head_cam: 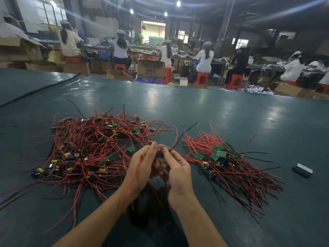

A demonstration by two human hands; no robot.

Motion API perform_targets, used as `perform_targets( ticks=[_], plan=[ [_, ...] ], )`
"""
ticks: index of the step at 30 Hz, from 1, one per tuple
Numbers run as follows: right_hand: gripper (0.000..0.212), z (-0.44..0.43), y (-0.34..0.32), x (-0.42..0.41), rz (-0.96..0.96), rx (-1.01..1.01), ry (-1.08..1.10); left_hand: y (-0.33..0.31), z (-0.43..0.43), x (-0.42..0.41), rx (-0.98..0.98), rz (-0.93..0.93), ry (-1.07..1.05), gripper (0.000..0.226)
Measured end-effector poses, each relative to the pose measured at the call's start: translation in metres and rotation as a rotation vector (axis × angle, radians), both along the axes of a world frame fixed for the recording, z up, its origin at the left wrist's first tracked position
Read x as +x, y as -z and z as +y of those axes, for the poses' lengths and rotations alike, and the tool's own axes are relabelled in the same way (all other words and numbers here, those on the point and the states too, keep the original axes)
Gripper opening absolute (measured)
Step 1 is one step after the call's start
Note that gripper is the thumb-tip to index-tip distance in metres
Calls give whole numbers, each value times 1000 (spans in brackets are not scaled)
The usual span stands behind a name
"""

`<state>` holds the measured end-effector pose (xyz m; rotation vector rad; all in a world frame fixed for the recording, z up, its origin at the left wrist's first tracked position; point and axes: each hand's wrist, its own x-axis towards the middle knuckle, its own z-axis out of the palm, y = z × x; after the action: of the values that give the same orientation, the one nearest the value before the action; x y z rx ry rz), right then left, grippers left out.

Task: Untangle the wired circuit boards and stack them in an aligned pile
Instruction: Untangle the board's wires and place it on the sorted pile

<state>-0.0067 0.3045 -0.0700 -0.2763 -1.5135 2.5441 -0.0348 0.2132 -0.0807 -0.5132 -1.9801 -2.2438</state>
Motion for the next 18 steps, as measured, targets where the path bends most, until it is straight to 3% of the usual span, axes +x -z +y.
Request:
perform_targets(
  ticks=[3, 9, 12, 18],
  plan=[
    [27, -3, 2, 0, 16, 44, -1, -1, 1, -2, -7, -116, 39, 49],
    [25, 0, -1, 0, -50, 33, 16, -1, 3, 0, 4, -3, -19, 47],
    [19, 2, -2, -1, -115, -44, 34, 2, 3, -2, -42, 54, -64, 56],
    [15, 30, -8, -7, -224, -101, 224, 1, 5, -3, -19, -28, -74, 61]
  ],
)
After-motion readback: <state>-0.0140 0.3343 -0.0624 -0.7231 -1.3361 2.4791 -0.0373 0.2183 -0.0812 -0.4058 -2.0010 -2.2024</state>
